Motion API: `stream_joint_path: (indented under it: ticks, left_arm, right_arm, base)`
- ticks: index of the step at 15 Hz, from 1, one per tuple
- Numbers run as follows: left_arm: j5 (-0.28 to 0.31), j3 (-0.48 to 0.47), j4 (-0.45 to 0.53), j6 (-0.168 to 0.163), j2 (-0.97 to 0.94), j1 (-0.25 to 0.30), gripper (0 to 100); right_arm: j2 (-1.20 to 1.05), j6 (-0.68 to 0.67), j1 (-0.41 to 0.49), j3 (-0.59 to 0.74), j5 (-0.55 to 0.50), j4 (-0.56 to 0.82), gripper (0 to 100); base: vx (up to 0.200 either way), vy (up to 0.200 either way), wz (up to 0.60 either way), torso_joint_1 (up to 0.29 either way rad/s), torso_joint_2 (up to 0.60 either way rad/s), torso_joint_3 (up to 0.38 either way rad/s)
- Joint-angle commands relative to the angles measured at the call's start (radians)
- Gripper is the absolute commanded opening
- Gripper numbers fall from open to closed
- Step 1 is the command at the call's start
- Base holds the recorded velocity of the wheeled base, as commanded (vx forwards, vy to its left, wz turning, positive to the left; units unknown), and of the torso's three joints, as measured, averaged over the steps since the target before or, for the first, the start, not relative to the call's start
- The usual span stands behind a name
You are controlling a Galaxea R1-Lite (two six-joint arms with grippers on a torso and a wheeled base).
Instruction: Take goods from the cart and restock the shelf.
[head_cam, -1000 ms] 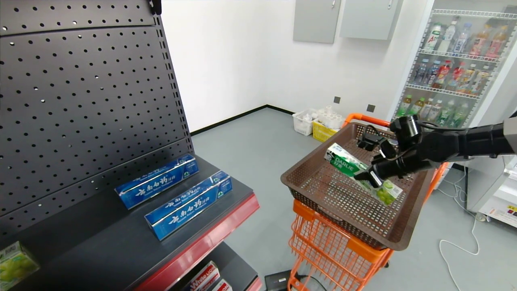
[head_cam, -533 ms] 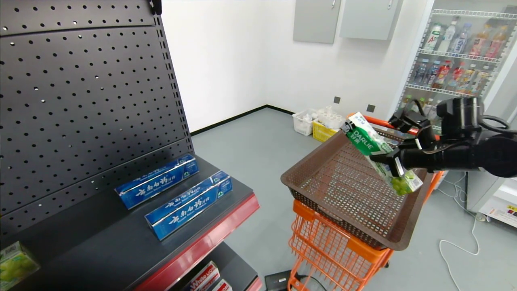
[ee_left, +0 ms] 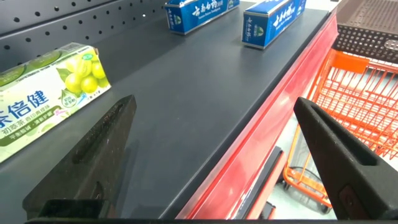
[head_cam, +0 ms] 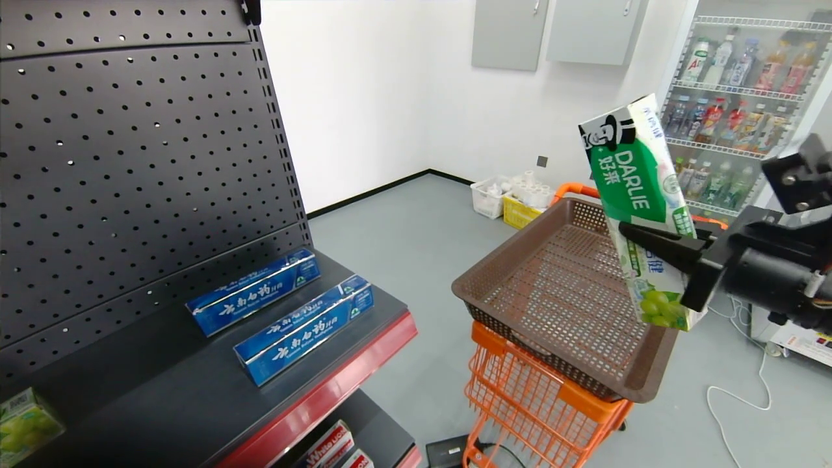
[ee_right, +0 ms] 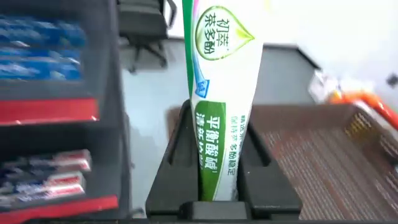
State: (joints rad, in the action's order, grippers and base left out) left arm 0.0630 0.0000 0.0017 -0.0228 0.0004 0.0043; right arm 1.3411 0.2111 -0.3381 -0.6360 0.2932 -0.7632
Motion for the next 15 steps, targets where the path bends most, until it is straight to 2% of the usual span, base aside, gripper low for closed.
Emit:
stream_joint_path:
  ticks: [1, 3, 4, 11, 14, 15]
  left_arm:
    - [0.0, 0.0, 0.0, 0.0, 0.0, 0.0, 100]
    - [0.0, 0.0, 0.0, 0.0, 0.0, 0.0, 100]
    - [0.0, 0.0, 0.0, 0.0, 0.0, 0.0, 100]
    - [0.0, 0.0, 0.0, 0.0, 0.0, 0.0, 100]
    - [0.0, 0.0, 0.0, 0.0, 0.0, 0.0, 100]
    - [0.0, 0.0, 0.0, 0.0, 0.0, 0.0, 100]
  right_arm:
    - [-0.189, -0.059, -0.059, 0.107, -0.011, -0.05, 0]
    - [-0.327, -0.182, -0.093, 0.174, -0.035, -0.051, 0]
    - [-0.369, -0.199, -0.113, 0.191, -0.048, -0.048, 0]
    - [-0.404, -0.196, -0.196, 0.194, -0.243, 0.001, 0]
    - [-0.405, -0.193, -0.197, 0.185, -0.238, 0.013, 0]
    - [-0.398, -0.193, -0.199, 0.176, -0.238, 0.013, 0]
  base:
    - [0.0, 0.0, 0.0, 0.0, 0.0, 0.0]
    - [0.0, 0.0, 0.0, 0.0, 0.0, 0.0]
    - [0.0, 0.0, 0.0, 0.0, 0.0, 0.0]
    - [0.0, 0.0, 0.0, 0.0, 0.0, 0.0]
    - [0.0, 0.0, 0.0, 0.0, 0.0, 0.0]
    - [0.0, 0.0, 0.6, 0.007, 0.0, 0.002]
